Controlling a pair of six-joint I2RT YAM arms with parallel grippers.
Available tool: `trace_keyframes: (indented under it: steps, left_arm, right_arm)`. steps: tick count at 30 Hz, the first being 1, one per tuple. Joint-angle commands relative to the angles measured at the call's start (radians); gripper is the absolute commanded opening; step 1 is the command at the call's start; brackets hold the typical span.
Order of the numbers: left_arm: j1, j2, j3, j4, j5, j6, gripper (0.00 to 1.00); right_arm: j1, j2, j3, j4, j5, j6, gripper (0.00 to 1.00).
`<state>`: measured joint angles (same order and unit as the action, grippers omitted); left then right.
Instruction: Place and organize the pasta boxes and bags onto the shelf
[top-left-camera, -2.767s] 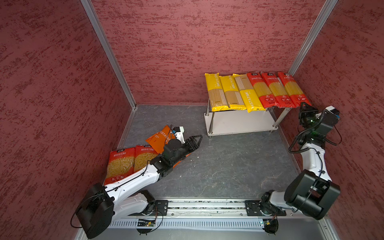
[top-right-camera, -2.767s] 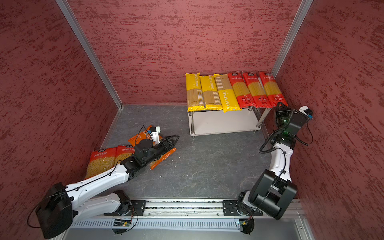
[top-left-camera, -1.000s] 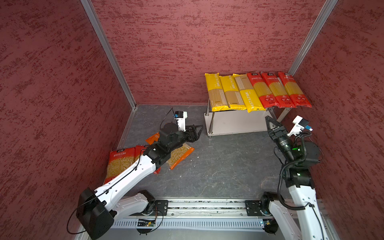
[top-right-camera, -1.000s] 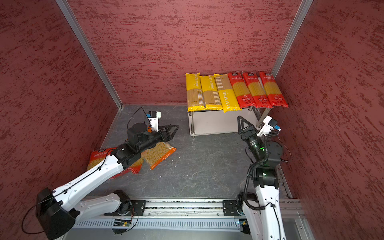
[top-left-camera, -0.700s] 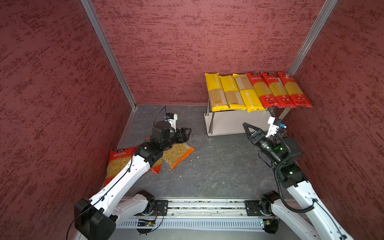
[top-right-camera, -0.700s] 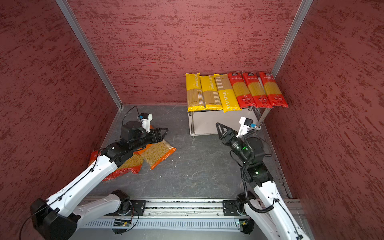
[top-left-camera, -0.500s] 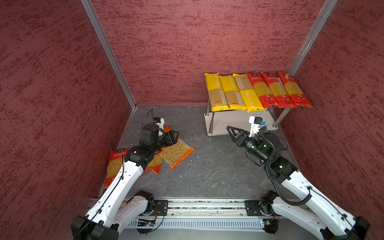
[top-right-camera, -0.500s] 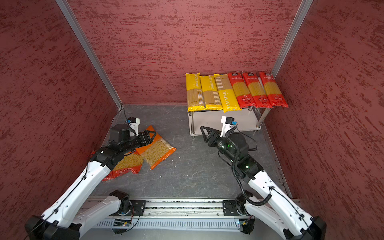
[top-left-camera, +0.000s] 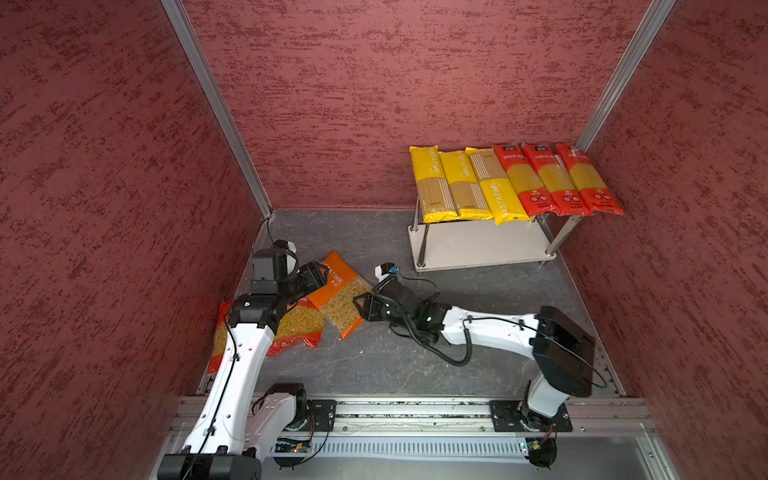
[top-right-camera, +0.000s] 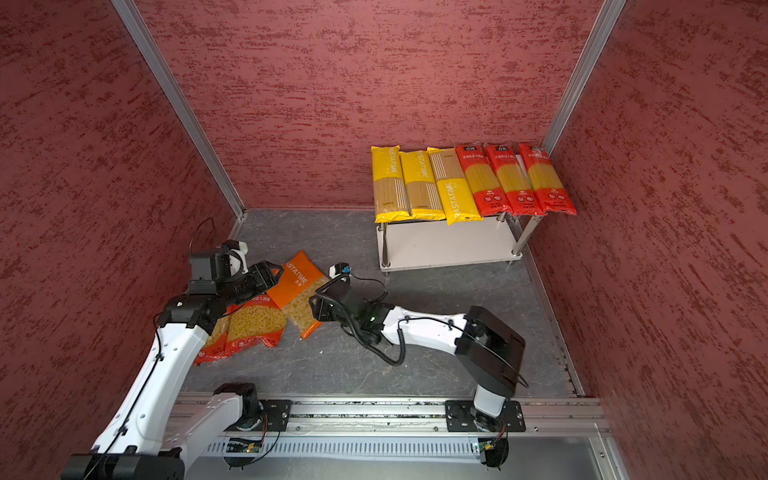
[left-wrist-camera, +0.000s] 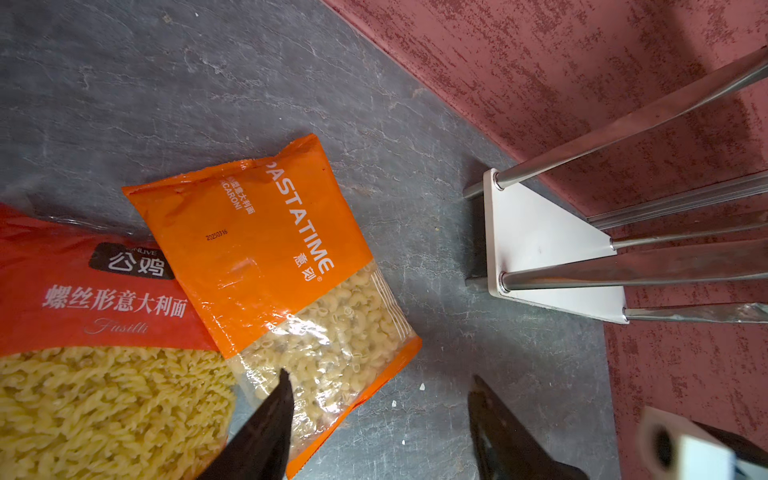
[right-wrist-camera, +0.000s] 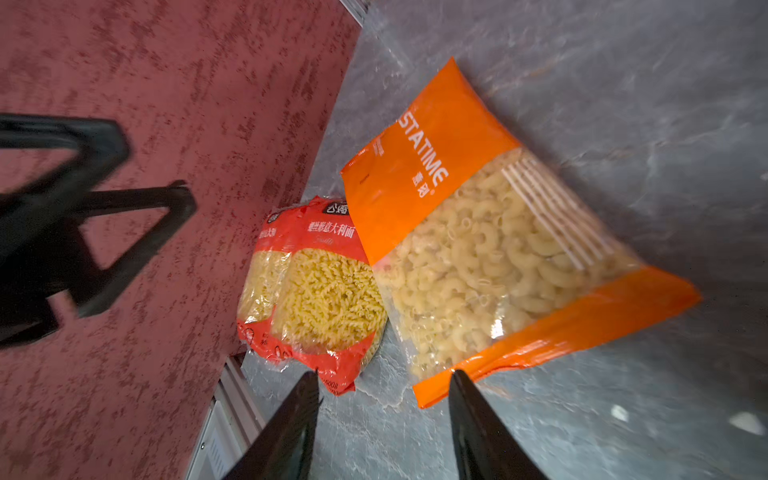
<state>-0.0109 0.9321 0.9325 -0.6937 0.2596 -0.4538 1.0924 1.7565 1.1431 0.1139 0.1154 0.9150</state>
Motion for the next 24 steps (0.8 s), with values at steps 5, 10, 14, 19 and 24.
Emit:
trace_keyframes:
  steps: [5, 10, 14, 19, 24]
  left_arm:
    - [-0.097, -0.060, 0.006, -0.038, -0.150, 0.061, 0.68]
    - [-0.144, -0.089, -0.001, -0.022, -0.175, 0.073, 0.68]
    - [-0.174, -0.120, -0.015, -0.013, -0.156, 0.056, 0.68]
    - [-0.212, -0.141, -0.019, -0.010, -0.123, 0.035, 0.68]
    - [-0.234, -0.151, -0.011, -0.015, -0.102, 0.034, 0.68]
  right_arm:
    - [0.044, 0.257, 0.183, 0.021, -0.066, 0.267, 0.52]
    - [0.074, 0.375, 0.274, 0.032, -0.093, 0.343, 0.53]
    - [0.093, 0.445, 0.320, 0.046, -0.086, 0.428, 0.53]
    - [0.111, 0.514, 0.362, 0.066, -0.064, 0.521, 0.54]
    - [0.112, 0.597, 0.453, 0.064, -0.072, 0.548, 0.54]
